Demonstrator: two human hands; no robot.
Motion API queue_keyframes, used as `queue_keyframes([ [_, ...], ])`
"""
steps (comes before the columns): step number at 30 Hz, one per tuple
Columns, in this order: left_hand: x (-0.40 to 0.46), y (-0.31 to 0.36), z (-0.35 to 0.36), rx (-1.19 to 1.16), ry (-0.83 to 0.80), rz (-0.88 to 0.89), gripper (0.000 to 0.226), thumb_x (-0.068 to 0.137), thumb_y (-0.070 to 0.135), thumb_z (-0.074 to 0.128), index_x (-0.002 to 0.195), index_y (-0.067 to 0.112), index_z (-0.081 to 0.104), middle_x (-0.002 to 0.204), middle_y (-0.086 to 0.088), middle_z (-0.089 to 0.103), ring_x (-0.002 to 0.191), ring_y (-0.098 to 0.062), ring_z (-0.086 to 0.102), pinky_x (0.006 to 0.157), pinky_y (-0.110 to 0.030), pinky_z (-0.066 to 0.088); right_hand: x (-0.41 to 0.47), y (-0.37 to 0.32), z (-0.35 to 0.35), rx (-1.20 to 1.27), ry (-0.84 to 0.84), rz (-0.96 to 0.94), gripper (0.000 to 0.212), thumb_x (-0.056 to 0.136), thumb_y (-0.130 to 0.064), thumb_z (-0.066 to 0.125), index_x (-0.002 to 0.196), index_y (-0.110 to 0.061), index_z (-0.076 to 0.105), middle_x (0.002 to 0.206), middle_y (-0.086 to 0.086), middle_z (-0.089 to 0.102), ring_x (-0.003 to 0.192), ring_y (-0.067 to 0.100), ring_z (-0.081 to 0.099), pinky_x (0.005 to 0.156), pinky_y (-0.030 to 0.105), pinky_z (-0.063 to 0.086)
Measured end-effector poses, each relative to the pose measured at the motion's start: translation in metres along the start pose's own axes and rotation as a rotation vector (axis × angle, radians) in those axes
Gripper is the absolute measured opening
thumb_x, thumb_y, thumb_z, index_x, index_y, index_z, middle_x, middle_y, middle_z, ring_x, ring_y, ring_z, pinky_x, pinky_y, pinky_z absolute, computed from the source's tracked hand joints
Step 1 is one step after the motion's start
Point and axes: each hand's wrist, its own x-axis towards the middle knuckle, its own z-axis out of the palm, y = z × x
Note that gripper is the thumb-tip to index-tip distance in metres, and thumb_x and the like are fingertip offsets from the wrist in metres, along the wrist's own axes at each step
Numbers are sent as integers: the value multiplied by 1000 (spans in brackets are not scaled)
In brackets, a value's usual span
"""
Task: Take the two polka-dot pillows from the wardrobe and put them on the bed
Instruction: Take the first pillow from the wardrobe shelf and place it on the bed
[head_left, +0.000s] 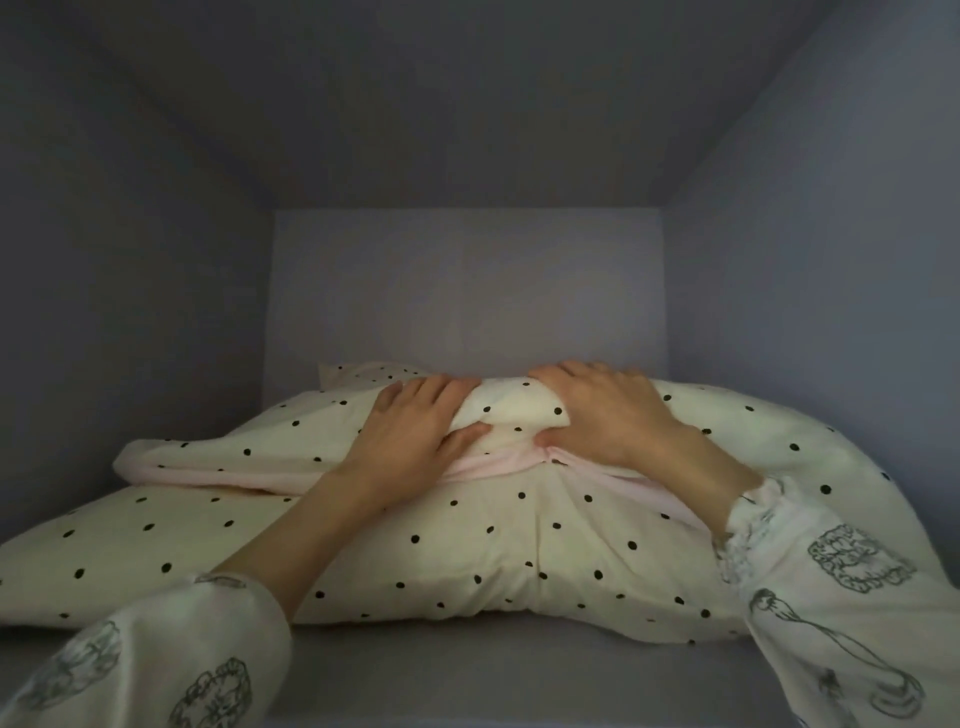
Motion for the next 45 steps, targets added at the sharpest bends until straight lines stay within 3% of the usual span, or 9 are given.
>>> queue_keyframes([
  [8,6,-15,-10,132,-114,115,77,77,67,50,142,31,27,140,5,42,127,-19,41,106,-41,30,-23,-2,30,-406,425,-191,63,77,-52,61,128,-16,54,119,4,63,104,22,62,91,45,47],
  [14,18,-10,-12,109,14,51,57,85,49,53,135,23,43,128,-1,56,111,-25,56,87,-39,45,-12,-1,23,-316,207,-93,93,71,-68,56,146,-23,24,140,5,44,124,27,44,98,48,35],
  [17,14,-6,-9,282,84,160,60,83,55,44,127,14,52,113,-7,64,93,-28,64,76,-39,51,-4,-3,26,-352,152,-81,82,79,-51,58,145,-29,13,139,3,38,119,29,42,91,46,37],
  [21,0,-11,1,335,5,199,79,77,69,48,136,16,42,118,-8,60,98,-28,60,86,-42,49,-3,-10,32,-412,265,-78,56,72,-13,64,123,-28,48,107,0,60,86,27,58,70,40,48],
  [26,12,1,-6,376,-132,58,72,77,33,65,138,21,29,122,-8,46,107,-28,48,90,-40,43,-5,-16,31,-411,379,-103,50,66,-3,43,105,-29,59,91,-4,63,76,23,60,63,37,47],
  [29,11,16,-25,453,-72,62,73,58,14,77,125,18,48,107,-10,55,91,-29,56,76,-39,50,-13,-15,18,-402,461,-104,50,68,-3,32,99,-27,62,88,-2,63,74,25,59,61,36,47],
  [33,1,24,-55,476,84,88,64,48,7,82,108,13,61,84,-13,60,70,-31,58,59,-37,52,-26,-23,-10,-405,582,-125,36,68,-5,50,95,-25,63,83,1,63,70,27,59,59,36,47],
  [41,-32,50,-150,488,229,157,55,58,1,72,110,13,57,85,-13,58,72,-30,56,60,-39,49,-81,-67,-90,-364,727,-94,31,76,-5,46,95,-19,66,85,6,65,70,29,59,60,36,47],
  [45,-73,67,-192,474,343,282,46,64,2,63,108,13,55,84,-13,60,71,-30,57,64,-37,47,-133,-90,-114,-325,807,-90,32,67,-5,65,97,-16,66,93,9,67,78,32,62,65,38,47],
])
